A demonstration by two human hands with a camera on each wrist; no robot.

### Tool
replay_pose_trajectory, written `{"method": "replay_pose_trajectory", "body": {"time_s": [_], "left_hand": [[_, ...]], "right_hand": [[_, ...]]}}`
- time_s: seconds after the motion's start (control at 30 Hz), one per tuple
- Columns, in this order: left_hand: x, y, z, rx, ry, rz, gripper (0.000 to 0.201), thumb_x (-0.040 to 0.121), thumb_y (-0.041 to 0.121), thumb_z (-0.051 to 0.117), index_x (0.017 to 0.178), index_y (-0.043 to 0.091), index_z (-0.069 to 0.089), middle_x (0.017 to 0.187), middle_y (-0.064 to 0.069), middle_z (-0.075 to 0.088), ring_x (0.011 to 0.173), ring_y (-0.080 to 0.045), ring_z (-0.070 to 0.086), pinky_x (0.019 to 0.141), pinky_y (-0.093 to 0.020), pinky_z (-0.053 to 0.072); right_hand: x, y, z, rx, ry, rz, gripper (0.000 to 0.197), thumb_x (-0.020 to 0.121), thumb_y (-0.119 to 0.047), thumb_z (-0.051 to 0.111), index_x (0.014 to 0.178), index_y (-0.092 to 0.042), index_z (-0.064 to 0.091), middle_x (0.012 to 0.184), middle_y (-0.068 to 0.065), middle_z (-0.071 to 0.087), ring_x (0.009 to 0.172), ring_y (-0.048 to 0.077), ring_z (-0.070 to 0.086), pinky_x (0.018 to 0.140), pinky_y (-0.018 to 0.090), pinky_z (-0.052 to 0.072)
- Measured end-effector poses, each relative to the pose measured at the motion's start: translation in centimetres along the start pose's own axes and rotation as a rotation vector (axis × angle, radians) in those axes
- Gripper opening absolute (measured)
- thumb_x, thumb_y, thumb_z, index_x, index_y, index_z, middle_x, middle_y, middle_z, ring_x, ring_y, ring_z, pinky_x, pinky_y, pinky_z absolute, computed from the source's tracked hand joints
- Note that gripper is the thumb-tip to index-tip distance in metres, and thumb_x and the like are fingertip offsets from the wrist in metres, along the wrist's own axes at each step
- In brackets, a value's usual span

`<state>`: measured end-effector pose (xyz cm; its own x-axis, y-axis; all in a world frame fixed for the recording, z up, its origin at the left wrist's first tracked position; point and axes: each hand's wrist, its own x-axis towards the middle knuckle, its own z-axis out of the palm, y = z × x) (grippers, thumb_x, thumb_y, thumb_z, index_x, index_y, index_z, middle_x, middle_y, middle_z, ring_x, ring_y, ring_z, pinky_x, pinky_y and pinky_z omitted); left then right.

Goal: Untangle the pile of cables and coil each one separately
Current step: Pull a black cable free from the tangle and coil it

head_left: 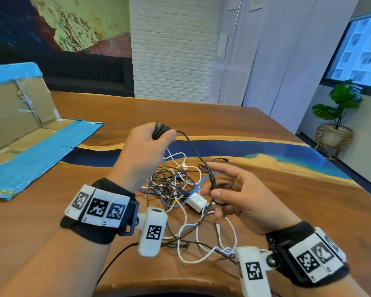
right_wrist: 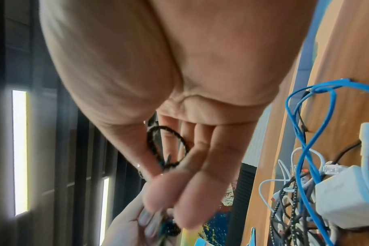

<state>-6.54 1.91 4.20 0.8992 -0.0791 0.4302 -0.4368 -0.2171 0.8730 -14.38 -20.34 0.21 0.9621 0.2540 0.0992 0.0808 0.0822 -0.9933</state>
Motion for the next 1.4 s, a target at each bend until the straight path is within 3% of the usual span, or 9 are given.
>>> {"method": "replay_pose_trajectory", "body": {"time_s": [0.2, 0.37, 0.5, 0.6, 0.7, 0.87, 1.07, 1.27, 1.4], "left_hand": [[0.6, 0.1, -1.2, -0.074, 0.075, -0.045, 0.027, 0.1, 0.026, 0.061, 0.09, 0.001, 0.067, 0.053, 0.007, 0.046, 0.055, -0.015, 0.048, 0.063, -0.037, 0.046], [0.4, -0.4, -1.2, -0.18, 0.11, -0.102, 0.024, 0.102, 0.023, 0.058, 0.084, 0.01, 0.066, 0.048, 0.012, 0.04, 0.044, -0.007, 0.041, 0.063, -0.036, 0.042], [0.3, -0.6, -0.9, -0.274, 0.159, -0.139, 0.025, 0.103, 0.022, 0.056, 0.081, 0.012, 0.062, 0.049, 0.012, 0.036, 0.042, -0.007, 0.037, 0.063, -0.035, 0.039], [0.4, -0.3, -0.8, -0.296, 0.204, -0.13, 0.025, 0.104, 0.022, 0.056, 0.08, 0.014, 0.061, 0.049, 0.013, 0.036, 0.044, -0.006, 0.037, 0.064, -0.035, 0.041], [0.6, 0.0, -0.5, -0.252, 0.19, -0.1, 0.025, 0.102, 0.023, 0.057, 0.079, 0.015, 0.061, 0.052, 0.01, 0.037, 0.044, -0.007, 0.039, 0.064, -0.036, 0.042], [0.7, 0.3, 0.4, -0.205, 0.141, -0.088, 0.024, 0.101, 0.023, 0.059, 0.078, 0.014, 0.061, 0.048, 0.015, 0.041, 0.044, -0.006, 0.041, 0.06, -0.034, 0.043], [-0.3, -0.3, 0.9, -0.163, -0.06, -0.152, 0.028, 0.102, 0.027, 0.059, 0.084, 0.008, 0.068, 0.053, 0.007, 0.041, 0.05, -0.012, 0.04, 0.066, -0.036, 0.043], [-3.1, -0.1, 3.3, -0.062, -0.252, -0.074, 0.044, 0.081, 0.045, 0.082, 0.082, 0.004, 0.067, 0.067, -0.021, 0.058, 0.061, -0.017, 0.052, 0.063, -0.039, 0.045], [-2.7, -0.5, 3.3, -0.012, -0.195, -0.095, 0.038, 0.091, 0.035, 0.075, 0.07, 0.006, 0.062, 0.057, -0.007, 0.049, 0.054, -0.019, 0.043, 0.057, -0.04, 0.037]], "right_hand": [[2.0, 0.6, -1.6, 0.227, 0.407, -0.138, 0.029, 0.099, 0.008, 0.049, 0.116, -0.008, 0.067, 0.076, 0.011, 0.059, 0.051, 0.016, 0.05, 0.055, 0.03, 0.053], [2.5, 0.3, -2.3, 0.347, 0.485, -0.12, 0.023, 0.106, -0.004, 0.043, 0.113, -0.009, 0.064, 0.07, 0.004, 0.062, 0.067, 0.018, 0.064, 0.066, 0.034, 0.058], [2.9, -0.1, -1.9, 0.342, 0.513, -0.121, 0.029, 0.105, 0.001, 0.041, 0.109, -0.011, 0.067, 0.065, 0.001, 0.055, 0.06, 0.013, 0.059, 0.046, 0.025, 0.048], [2.9, -0.1, -1.5, 0.214, 0.468, -0.045, 0.036, 0.099, 0.004, 0.037, 0.096, -0.005, 0.072, 0.062, 0.003, 0.034, 0.051, 0.017, 0.037, 0.042, 0.028, 0.039], [2.6, 0.2, -0.6, 0.091, 0.32, 0.036, 0.039, 0.099, -0.029, 0.052, 0.078, -0.008, 0.077, 0.063, -0.001, 0.026, 0.049, 0.017, 0.03, 0.047, 0.031, 0.044], [2.1, 0.6, 0.6, -0.488, 0.062, -0.087, 0.025, 0.084, -0.035, 0.08, 0.072, -0.014, 0.072, 0.067, 0.011, 0.053, 0.064, -0.001, 0.057, 0.067, 0.025, 0.046], [2.4, 0.4, 0.5, -0.476, 0.199, -0.205, 0.024, 0.093, -0.039, 0.066, 0.082, -0.025, 0.083, 0.105, -0.001, 0.063, 0.109, 0.013, 0.059, 0.093, 0.036, 0.051], [3.1, 0.2, 1.0, -0.552, 0.197, -0.172, 0.06, 0.093, -0.056, 0.061, 0.086, 0.003, 0.073, 0.095, 0.031, 0.07, 0.097, 0.045, 0.066, 0.083, 0.062, 0.053], [2.4, -0.2, 1.2, -0.615, 0.143, -0.226, 0.031, 0.099, -0.025, 0.063, 0.079, -0.003, 0.07, 0.069, 0.025, 0.054, 0.063, 0.017, 0.044, 0.06, 0.035, 0.037]]}}
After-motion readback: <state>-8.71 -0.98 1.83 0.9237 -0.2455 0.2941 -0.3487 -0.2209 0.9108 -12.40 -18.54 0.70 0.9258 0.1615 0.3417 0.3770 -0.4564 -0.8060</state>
